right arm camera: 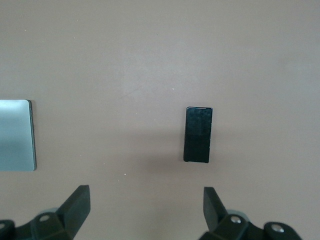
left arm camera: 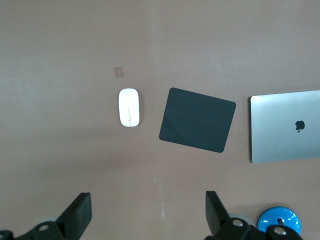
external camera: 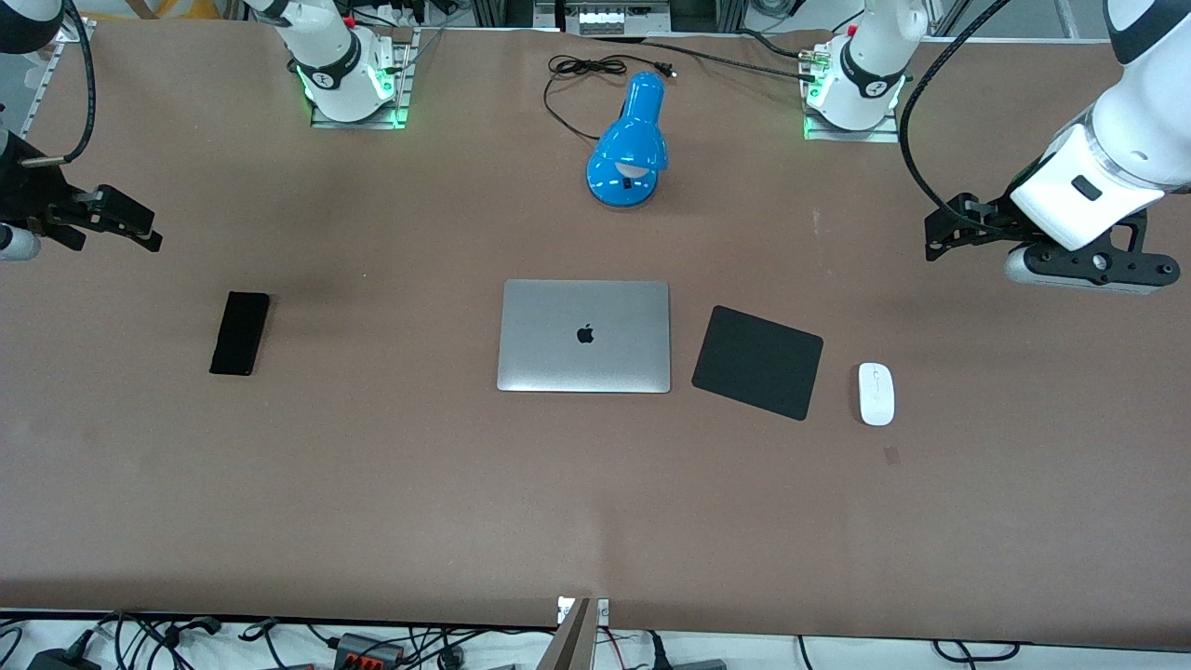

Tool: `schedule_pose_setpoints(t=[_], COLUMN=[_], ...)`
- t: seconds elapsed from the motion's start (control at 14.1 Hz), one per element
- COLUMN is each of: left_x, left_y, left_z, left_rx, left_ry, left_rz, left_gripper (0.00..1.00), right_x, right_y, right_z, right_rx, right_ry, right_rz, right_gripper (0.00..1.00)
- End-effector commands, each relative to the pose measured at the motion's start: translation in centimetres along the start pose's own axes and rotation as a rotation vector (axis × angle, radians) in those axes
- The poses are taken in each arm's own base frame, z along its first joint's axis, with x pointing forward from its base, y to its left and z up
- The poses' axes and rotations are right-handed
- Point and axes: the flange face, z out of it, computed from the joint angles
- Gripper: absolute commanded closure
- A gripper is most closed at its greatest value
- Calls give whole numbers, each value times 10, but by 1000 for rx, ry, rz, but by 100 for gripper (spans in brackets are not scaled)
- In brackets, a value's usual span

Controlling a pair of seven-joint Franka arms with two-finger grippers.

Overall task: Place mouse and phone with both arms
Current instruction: 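Reach the right gripper to the phone while the left gripper reaches the mouse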

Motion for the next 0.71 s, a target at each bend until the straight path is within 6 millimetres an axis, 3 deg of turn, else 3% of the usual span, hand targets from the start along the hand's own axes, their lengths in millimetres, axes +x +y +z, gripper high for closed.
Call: schedule_pose_setpoints(t=[0.0, 0.36, 0.64], left_x=[-4, -4, -3], left_y=[-1, 0, -3], left_z=[-9, -9, -8], left_rx=[-18, -26, -41], left_ry=[0, -1, -4], left_rz=[2, 2, 0], left_gripper=[0, 0, 0], right_x=[-10, -8, -1], right_y=[-1, 0, 0], right_z=[-11, -12, 2], right_rx=[-10, -9, -11], right_ry=[4, 13, -7], right_rz=[-3, 1, -1], right_gripper=[0, 0, 0])
